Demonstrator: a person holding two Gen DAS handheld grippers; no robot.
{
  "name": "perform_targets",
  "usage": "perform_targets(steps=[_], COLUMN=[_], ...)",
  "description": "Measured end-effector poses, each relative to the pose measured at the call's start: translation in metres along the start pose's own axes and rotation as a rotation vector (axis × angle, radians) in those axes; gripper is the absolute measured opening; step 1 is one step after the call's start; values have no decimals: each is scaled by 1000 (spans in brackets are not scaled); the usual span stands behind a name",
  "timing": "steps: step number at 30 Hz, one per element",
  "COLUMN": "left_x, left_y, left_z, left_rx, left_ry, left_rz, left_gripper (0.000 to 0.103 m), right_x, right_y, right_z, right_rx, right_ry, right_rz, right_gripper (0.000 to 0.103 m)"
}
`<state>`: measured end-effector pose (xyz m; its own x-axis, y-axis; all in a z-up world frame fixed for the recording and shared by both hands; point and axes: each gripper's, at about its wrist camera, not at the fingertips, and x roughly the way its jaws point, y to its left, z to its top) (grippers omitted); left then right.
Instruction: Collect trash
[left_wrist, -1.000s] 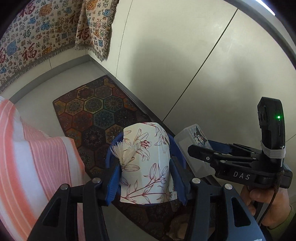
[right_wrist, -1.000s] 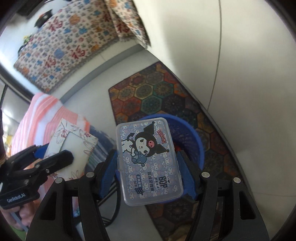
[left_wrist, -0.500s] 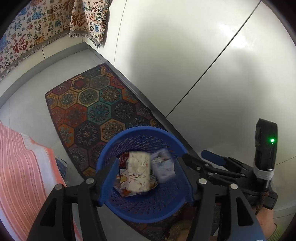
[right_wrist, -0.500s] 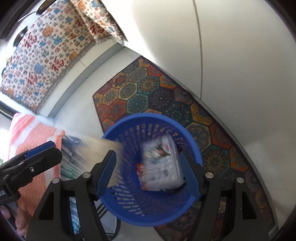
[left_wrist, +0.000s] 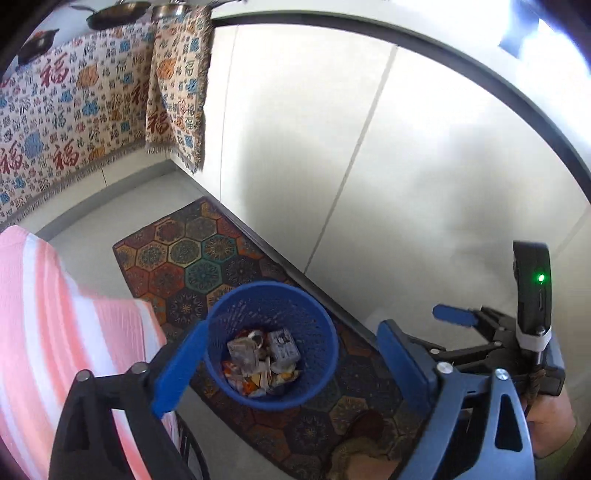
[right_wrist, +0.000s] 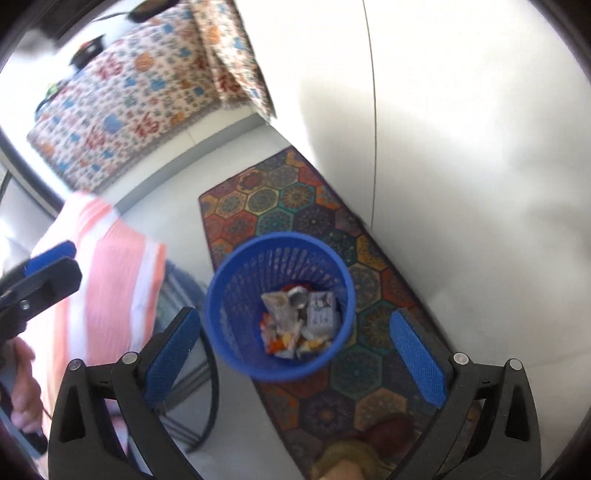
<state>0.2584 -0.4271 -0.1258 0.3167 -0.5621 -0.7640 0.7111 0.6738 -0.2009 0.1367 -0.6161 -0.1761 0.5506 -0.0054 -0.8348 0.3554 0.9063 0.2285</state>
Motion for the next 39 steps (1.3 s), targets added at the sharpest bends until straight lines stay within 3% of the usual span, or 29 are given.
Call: perform_targets(steps=[5, 9, 14, 18, 23, 39], left_x=[-39, -66, -93, -111, -123, -119], left_y=[-28, -43, -42, -46, -35, -38], left_z=[-51, -77, -88, -88, -89, -88], left_rx=[19, 52, 6, 12, -50, -52], left_ry=[67, 24, -22, -49, -49, -17], left_rz=[55, 151, 172, 265, 216, 251], left_gripper=[103, 103, 103, 103, 103, 103], right_x=[-49, -84, -104, -115, -123, -128], right_y=[6, 17, 35, 43, 47, 52], right_z=[-49, -74, -85, -91, -96, -104], right_rx=[13, 13, -32, -52, -63, -66], right_ry=[-19, -66, -71, -74, -80, -78], right_rz=[-111, -136, -140, -146, -150, -117], right_gripper=[103, 103, 103, 103, 103, 103])
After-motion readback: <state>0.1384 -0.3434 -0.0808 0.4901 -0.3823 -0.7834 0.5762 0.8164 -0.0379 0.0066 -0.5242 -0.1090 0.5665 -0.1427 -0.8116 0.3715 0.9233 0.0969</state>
